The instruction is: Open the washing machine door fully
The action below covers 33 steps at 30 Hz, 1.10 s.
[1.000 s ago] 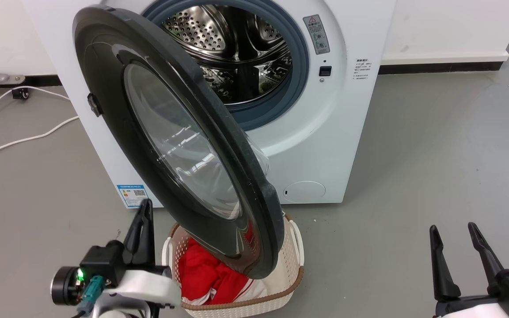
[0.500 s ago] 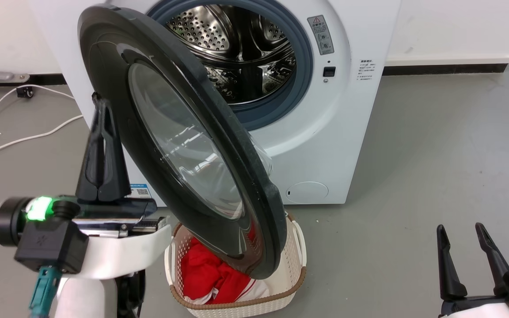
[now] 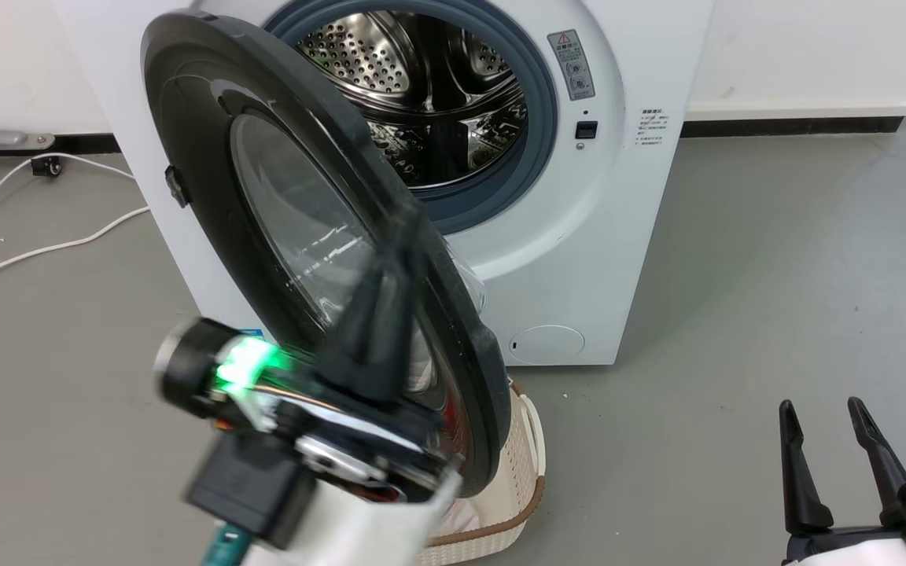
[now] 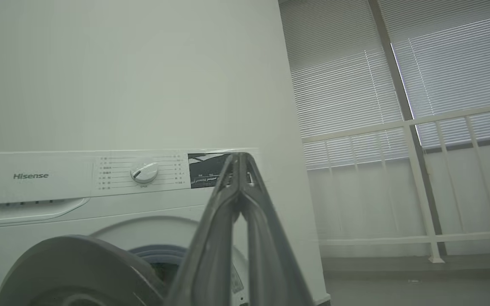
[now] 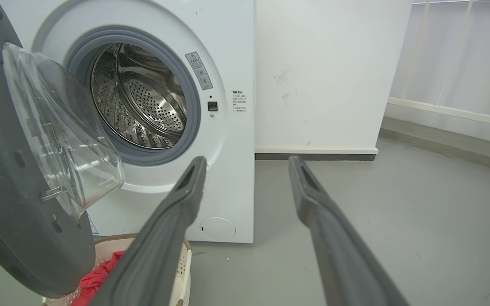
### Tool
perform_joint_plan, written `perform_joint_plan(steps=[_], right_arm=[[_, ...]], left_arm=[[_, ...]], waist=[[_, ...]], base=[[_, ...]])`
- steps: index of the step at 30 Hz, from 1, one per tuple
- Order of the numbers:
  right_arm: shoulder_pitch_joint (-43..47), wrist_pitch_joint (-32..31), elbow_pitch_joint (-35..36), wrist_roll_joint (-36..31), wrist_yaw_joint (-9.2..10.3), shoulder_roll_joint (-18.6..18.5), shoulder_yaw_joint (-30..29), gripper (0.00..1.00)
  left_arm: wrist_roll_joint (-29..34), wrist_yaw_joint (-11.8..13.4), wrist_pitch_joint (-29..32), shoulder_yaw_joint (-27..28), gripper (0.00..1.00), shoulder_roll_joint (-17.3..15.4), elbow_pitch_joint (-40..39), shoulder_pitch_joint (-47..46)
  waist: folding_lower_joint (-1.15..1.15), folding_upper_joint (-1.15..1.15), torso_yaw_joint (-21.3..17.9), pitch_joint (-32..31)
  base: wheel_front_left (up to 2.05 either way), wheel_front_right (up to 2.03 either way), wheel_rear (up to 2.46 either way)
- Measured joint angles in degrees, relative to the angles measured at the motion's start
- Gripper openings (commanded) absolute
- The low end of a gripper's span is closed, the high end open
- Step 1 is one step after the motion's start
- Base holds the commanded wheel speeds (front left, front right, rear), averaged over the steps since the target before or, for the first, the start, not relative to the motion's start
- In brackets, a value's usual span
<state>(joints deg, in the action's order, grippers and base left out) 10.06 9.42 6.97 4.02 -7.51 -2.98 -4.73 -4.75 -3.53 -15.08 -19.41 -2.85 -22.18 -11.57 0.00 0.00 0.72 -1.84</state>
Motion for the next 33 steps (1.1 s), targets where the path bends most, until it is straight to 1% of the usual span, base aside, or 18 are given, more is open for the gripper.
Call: perform_joint_plan(steps=[9,15,18,21,27,33], right_arm=[[0.2,-0.4,0.0,0.2,0.0,0.0,0.0,1.0],[0.2,-0.7,0.1,0.2,0.0,0.0,0.0,1.0],[0.2,-0.7,0.3,0.2,0.0,0.0,0.1,1.0],[-0.2,-0.7,0.3,0.2,0.0,0.0,0.3,1.0],[-1.2,-0.7,0.4,0.1,0.0,0.0,0.8,1.0],[-1.9,-0.5,0.0,0.2,0.0,0.0,0.9,1.0]], left_arm=[[-3.1,-2.8,3.5,-12.5,0.0,-0.2,6.3,4.1],[-6.2,-3.5,5.7,-20.3,0.0,-1.0,10.2,7.9],[-7.4,-3.5,6.1,-22.6,0.0,-1.5,12.9,9.1],[-8.0,-3.4,5.6,-22.6,0.0,-1.5,16.4,9.2],[-7.8,-1.7,3.2,-20.2,0.0,-1.4,23.8,6.8],[-7.5,0.1,1.1,-17.7,0.0,-0.8,29.0,2.7]], waist=[[0.0,0.0,0.1,0.5],[0.0,0.0,0.2,1.2],[0.0,0.0,0.2,1.7],[0.0,0.0,0.1,2.5],[0.0,0.0,-0.8,4.2],[0.0,0.0,-1.8,5.8]], base=[[0.0,0.0,0.0],[0.0,0.0,0.0],[0.0,0.0,0.0],[0.0,0.0,0.0],[0.0,0.0,0.0],[0.0,0.0,0.0]])
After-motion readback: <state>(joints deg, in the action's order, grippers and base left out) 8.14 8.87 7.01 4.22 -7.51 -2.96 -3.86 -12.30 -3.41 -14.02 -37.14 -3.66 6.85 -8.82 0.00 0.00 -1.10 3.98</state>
